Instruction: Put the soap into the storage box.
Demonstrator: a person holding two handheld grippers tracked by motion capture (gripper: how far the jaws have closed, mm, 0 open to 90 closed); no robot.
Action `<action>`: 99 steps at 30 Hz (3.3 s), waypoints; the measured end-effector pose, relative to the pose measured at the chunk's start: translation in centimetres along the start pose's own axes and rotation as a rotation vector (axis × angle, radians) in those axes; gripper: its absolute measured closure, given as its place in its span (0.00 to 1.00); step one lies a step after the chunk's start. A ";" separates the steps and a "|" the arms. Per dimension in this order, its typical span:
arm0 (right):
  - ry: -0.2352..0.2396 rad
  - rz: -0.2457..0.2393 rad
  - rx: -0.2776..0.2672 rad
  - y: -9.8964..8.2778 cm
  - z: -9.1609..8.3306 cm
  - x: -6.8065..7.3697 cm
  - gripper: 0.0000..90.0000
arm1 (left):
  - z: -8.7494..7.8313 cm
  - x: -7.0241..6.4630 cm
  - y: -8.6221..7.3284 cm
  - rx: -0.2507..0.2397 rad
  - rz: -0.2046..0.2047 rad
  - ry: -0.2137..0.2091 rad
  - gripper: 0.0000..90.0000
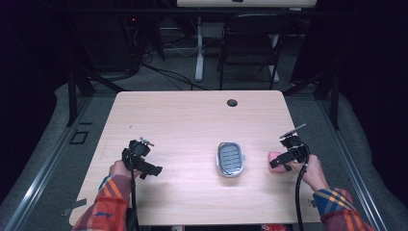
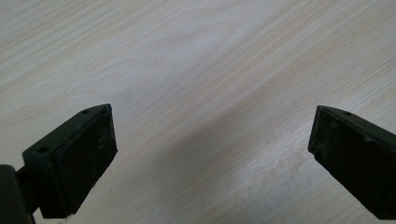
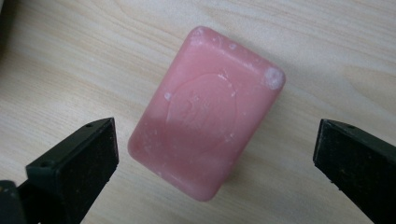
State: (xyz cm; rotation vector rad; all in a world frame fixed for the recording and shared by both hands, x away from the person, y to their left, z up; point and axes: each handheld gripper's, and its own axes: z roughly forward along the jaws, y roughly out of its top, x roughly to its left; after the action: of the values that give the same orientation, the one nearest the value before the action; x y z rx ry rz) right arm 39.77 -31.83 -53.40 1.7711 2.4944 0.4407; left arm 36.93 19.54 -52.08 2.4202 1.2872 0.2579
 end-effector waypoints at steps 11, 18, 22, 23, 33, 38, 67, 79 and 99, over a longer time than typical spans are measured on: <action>-0.035 -0.001 0.025 1.3 1.1 0.8 0.15 | 0.0 0.0 0.0 -0.001 -0.002 -0.002 0.01; -0.047 -0.021 0.043 1.5 1.1 0.9 0.22 | 0.0 0.0 0.0 0.001 -0.002 -0.001 0.01; -0.037 -0.024 0.059 1.4 1.0 0.7 0.32 | 0.0 0.0 0.0 0.000 0.000 -0.001 0.01; -0.032 -0.022 0.056 1.4 1.0 0.7 0.34 | 0.0 0.0 0.0 0.002 -0.001 -0.001 0.01; -0.043 -0.037 0.069 1.3 1.1 0.7 0.40 | -0.1 0.0 -0.1 -0.002 0.001 -0.006 0.01; -0.045 -0.039 0.065 1.3 1.1 0.8 0.40 | -0.1 0.0 -0.1 -0.004 0.000 -0.006 0.01; 0.009 -0.092 0.027 1.2 -1.9 0.5 0.41 | 0.0 0.0 0.0 -0.001 0.004 -0.006 0.01; -0.002 -0.128 0.028 2.1 -3.2 1.7 0.41 | -0.2 0.2 -0.3 -0.003 0.001 -0.008 0.01; -0.007 -0.168 0.021 3.7 -4.3 3.9 0.41 | -0.2 -0.2 0.0 -0.007 0.020 -0.013 0.00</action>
State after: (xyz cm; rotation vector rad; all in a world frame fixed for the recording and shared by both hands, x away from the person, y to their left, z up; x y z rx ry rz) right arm 40.90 -27.91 -47.85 1.5494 2.6243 0.3973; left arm 36.77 19.41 -51.93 2.4255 1.2554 0.2516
